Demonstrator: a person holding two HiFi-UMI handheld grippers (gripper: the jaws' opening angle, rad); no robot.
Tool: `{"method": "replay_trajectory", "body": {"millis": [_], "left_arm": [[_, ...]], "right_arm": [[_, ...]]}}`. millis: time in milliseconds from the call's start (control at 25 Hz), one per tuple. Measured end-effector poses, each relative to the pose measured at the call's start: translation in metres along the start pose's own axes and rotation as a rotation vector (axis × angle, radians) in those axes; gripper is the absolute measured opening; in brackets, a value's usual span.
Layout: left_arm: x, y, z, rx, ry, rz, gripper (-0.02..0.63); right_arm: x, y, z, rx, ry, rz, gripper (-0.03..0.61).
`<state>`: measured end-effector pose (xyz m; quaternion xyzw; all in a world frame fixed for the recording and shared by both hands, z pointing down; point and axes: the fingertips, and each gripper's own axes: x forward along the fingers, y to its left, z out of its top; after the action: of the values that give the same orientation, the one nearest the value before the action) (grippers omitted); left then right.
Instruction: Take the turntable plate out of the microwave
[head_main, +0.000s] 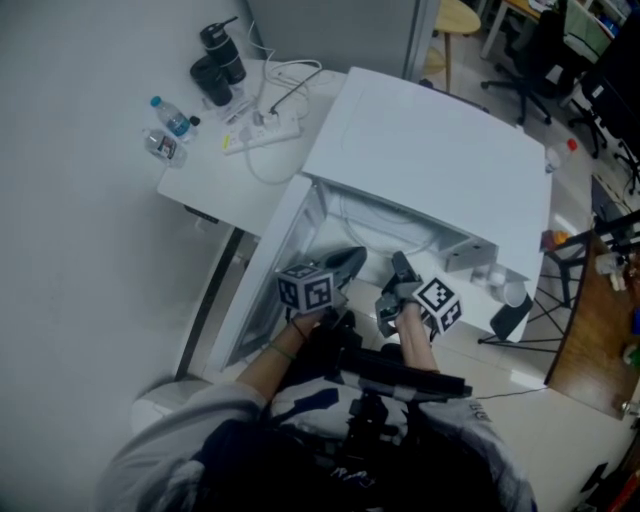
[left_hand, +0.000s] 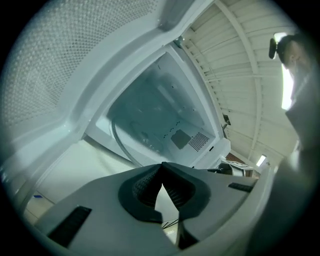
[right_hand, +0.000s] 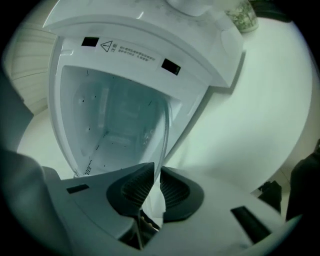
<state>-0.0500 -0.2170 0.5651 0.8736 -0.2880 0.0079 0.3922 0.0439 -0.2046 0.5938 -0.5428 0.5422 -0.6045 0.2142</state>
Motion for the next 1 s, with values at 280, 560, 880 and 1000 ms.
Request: {"method": "replay_trajectory", "body": {"millis": [280, 560, 880, 1000], "left_arm": [[0.006, 0.0, -0.018, -0.134, 0.024, -0.046, 0.025], [0.009, -0.006, -0.03, -0.246, 0.083, -0.104, 0.112], [0.028, 0.021, -0.009, -0.445, -0.065, -0.008, 0.112], [0.041, 0.029, -0.01, -0.477, -0.068, 0.008, 0.112]], "right_arm": [[-0.006, -0.002, 0.005, -0.061, -0.01, -0.006, 0.04], [-0.006, -0.003, 0.008, -0.065, -0.014, 0.001, 0.04], [-0.012, -0.003, 0.012, -0.132, -0.014, 0.002, 0.043], [-0.013, -0.004, 0.009, -0.139, -0.003, 0.007, 0.043]]}}
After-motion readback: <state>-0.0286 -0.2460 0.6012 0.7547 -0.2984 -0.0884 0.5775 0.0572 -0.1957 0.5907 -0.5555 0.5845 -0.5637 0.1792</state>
